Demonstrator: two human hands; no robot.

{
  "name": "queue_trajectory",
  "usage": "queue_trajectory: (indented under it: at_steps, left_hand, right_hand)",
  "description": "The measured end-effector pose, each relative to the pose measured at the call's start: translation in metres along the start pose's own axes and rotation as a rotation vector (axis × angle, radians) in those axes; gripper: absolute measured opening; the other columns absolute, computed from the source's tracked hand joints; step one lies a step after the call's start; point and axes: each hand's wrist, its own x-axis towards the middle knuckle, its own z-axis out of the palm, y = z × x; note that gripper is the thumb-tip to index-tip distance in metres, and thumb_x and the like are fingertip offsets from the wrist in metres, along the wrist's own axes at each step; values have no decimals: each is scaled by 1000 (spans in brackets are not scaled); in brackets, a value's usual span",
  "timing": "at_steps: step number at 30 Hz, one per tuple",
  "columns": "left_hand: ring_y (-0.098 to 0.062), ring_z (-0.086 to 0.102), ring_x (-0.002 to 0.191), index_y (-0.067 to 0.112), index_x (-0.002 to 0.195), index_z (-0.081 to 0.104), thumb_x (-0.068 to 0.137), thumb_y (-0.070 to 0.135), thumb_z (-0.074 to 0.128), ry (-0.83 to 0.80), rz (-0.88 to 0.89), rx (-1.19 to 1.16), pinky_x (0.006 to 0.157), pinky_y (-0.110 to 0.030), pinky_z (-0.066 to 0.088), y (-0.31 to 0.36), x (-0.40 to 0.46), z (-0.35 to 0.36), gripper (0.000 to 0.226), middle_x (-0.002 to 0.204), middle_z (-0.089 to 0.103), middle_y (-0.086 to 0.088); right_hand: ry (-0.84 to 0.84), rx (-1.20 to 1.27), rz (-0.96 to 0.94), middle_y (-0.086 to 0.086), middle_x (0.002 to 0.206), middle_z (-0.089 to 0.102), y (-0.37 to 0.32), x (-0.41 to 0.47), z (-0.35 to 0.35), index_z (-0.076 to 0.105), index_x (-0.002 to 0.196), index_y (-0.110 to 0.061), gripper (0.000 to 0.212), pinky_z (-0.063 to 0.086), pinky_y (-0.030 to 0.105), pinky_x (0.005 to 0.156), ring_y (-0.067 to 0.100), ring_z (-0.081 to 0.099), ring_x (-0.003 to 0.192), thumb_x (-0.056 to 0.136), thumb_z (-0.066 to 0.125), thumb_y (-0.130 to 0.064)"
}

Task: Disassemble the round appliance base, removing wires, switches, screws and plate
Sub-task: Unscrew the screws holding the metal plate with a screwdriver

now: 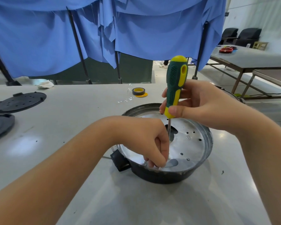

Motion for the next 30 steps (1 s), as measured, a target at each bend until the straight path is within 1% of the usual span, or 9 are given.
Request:
queue_trajectory:
  at_steps: [4,7,9,12,15,18,23,26,30]
  left_hand:
    - [-3,64,63,16,82,70,79,12,66,146,48,-56,66,-16,55,-5,-10,-8,7,72,73,2]
    - [-7,69,69,24,78,71,80,9,66,278,80,-182,71,-19,56,-20,-24,-13,16,76,74,2]
    - [-8,70,70,26,75,72,82,6,66,374,94,-297,66,-18,55,-35,-35,-13,22,77,75,1]
    - [-5,66,62,23,75,74,82,5,65,536,84,-483,53,-10,48,-63,-47,-7,22,72,74,-1]
    - [-10,64,59,18,77,77,71,14,68,664,35,-675,56,-16,50,-95,-55,4,11,67,72,-4]
    - [-13,61,58,12,80,78,72,6,73,690,-24,-809,60,-20,54,-122,-58,12,11,73,74,-10]
    - [-11,58,53,8,80,78,86,-2,62,715,-166,-798,59,-19,54,-152,-59,19,20,76,73,-13]
    - [-9,58,50,10,74,78,86,1,63,762,-275,-730,54,-18,52,-162,-50,24,21,71,74,-9]
    - [-9,58,49,10,76,75,85,8,66,815,-390,-583,49,-21,49,-170,-39,30,13,71,74,-12]
  right_hand:
    - [1,20,-14,-3,92,75,0,-1,0,60,100,-27,31,56,21,80,12,72,89,80,70,-6]
    - [2,28,-14,-4,91,75,1,0,0,60,100,-27,31,56,22,79,12,72,89,80,70,-6]
    - [9,28,-7,-3,93,75,1,0,0,60,102,-24,30,56,23,81,13,72,89,80,71,-8]
    - [17,19,-10,-4,94,75,1,0,1,61,104,-22,29,55,20,79,12,72,88,80,70,-8]
    - [22,-13,-29,-2,93,75,-1,-1,2,61,106,-19,28,55,18,78,11,72,89,83,67,-4]
    - [52,-46,-67,-1,94,74,-2,-2,2,60,106,-18,28,54,19,80,11,71,91,84,66,-3]
    - [110,-140,-102,-3,91,72,-9,-5,0,58,104,-27,28,55,30,87,9,69,92,86,63,-7]
    - [58,-261,-58,-9,91,67,-11,-7,2,55,106,-31,26,51,38,91,8,66,94,88,58,-13]
    - [-57,-450,39,0,90,61,-14,-10,12,48,97,-38,14,52,49,81,22,62,85,91,54,-27]
